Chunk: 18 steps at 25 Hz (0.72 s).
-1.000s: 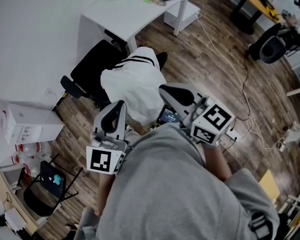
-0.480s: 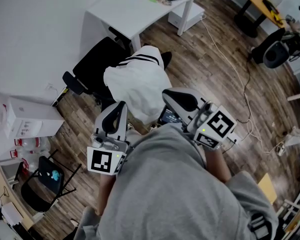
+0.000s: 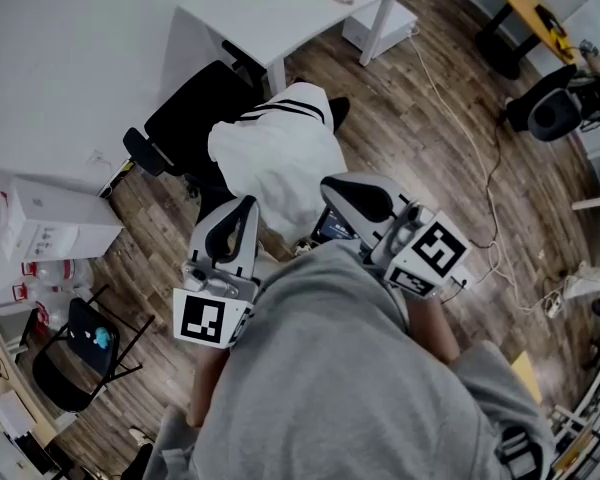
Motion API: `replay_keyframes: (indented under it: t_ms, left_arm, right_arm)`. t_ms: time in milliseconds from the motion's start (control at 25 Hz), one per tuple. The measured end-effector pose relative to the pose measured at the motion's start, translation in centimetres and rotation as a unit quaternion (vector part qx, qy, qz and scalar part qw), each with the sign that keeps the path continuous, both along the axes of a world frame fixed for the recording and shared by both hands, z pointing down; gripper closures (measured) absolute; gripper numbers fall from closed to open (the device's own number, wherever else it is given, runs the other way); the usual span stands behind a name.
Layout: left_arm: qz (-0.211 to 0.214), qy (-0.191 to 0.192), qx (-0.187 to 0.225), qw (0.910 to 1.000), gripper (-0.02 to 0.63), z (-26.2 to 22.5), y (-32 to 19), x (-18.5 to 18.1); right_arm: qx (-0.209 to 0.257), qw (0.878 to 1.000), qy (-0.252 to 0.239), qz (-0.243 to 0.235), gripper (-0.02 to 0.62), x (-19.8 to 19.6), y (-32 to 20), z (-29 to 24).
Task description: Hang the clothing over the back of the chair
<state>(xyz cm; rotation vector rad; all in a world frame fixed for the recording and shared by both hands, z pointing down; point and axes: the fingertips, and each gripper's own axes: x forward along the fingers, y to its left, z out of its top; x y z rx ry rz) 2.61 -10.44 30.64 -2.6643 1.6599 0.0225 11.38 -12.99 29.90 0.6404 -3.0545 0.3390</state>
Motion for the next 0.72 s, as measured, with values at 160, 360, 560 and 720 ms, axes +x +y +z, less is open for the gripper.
replay_keyframes:
  t_ms: [160, 360, 560, 720]
  left_arm:
    - [-0.008, -0.001, -0.004, 1.0000, 0.571, 0.2, 0.1, -0.3]
    - [-0.016, -0.001, -0.010, 0.9998, 0.571, 0.4, 0.2, -0.7]
    - [-0.020, -0.003, -0.012, 0.9997, 0.571, 0.6, 0.3, -0.8]
    - [-0.021, -0.003, -0.012, 0.9997, 0.571, 0.7, 0.2, -0.7]
  right_arm:
    - [-0.003, 1.000, 0.003, -0.013, 0.561, -0.6, 0.0, 0.3]
    - [-0.002, 1.000, 0.005, -0.027, 0.561, -1.6, -0.2, 0.4]
    - [0.001, 0.999, 0.007, -0.035, 0.561, -1.9, 0.0, 0.4]
    - [-0.001, 0.999, 0.008, -0.035, 0.561, -1.7, -0.3, 0.7]
